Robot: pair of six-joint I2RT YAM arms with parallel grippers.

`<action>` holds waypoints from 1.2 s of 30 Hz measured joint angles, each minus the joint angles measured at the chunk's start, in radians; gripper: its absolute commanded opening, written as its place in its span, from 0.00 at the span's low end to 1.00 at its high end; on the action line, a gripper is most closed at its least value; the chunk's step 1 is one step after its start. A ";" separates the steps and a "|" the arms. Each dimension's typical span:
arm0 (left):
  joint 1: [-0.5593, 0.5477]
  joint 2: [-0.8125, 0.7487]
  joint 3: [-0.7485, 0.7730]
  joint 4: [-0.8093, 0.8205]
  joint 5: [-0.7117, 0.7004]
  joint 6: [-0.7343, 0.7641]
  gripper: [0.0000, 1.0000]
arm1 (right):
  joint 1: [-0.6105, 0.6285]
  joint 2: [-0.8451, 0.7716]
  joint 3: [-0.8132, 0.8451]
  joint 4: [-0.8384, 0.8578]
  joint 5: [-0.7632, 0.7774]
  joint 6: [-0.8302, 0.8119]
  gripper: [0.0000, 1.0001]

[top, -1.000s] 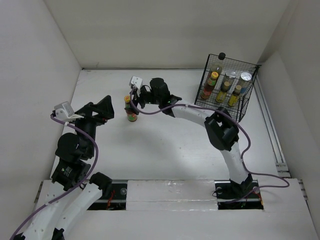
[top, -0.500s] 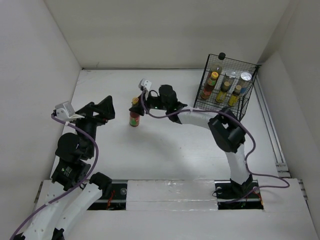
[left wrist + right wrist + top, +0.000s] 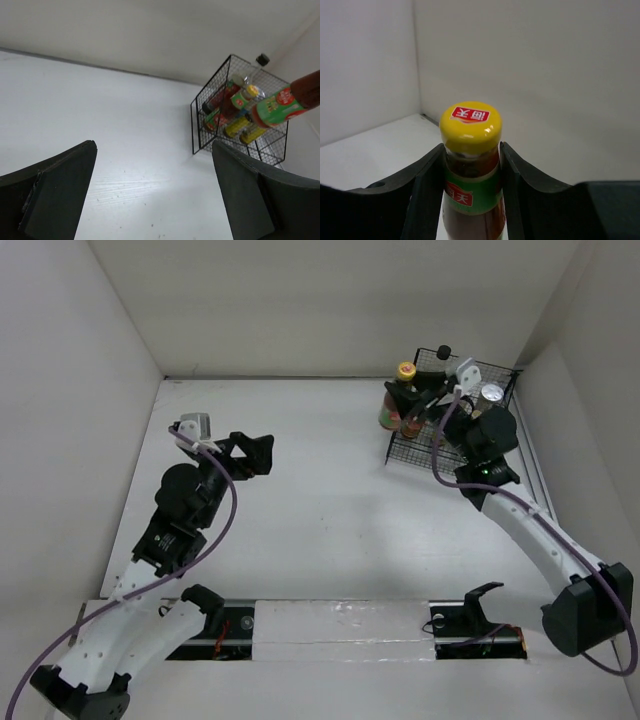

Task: Organize the condiment bottles

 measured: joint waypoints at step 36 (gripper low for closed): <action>0.000 0.087 0.016 -0.013 0.110 0.013 1.00 | -0.265 0.314 -0.124 0.018 0.054 -0.001 0.18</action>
